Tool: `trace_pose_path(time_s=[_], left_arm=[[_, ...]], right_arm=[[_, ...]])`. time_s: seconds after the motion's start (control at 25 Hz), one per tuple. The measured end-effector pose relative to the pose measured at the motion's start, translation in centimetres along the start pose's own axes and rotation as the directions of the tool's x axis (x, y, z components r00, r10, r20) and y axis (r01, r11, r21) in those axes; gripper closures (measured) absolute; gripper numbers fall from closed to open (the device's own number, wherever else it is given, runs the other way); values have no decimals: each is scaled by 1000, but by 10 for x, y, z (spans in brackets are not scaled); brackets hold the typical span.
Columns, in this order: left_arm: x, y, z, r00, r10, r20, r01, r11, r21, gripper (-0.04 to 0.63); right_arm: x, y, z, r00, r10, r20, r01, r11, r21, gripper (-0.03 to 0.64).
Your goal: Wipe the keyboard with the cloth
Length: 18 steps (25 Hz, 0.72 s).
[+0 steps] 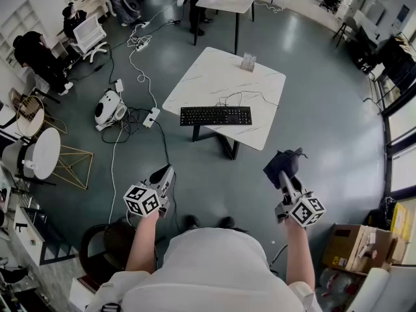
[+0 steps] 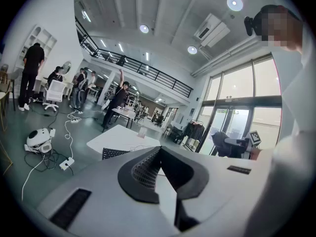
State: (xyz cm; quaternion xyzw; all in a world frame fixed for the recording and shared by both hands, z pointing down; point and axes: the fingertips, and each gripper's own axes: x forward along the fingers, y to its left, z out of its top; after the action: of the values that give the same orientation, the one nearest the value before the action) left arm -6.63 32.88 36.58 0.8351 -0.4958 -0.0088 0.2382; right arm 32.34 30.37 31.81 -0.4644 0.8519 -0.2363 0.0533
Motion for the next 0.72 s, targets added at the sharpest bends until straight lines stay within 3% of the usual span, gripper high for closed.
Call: trace_pose_path(time_s=[0.72], left_arm=[[-3, 4, -5, 1000, -24, -14, 24, 1000, -10, 583]], right_arm=[[4, 13, -3, 1000, -20, 6, 20, 999, 31, 526]])
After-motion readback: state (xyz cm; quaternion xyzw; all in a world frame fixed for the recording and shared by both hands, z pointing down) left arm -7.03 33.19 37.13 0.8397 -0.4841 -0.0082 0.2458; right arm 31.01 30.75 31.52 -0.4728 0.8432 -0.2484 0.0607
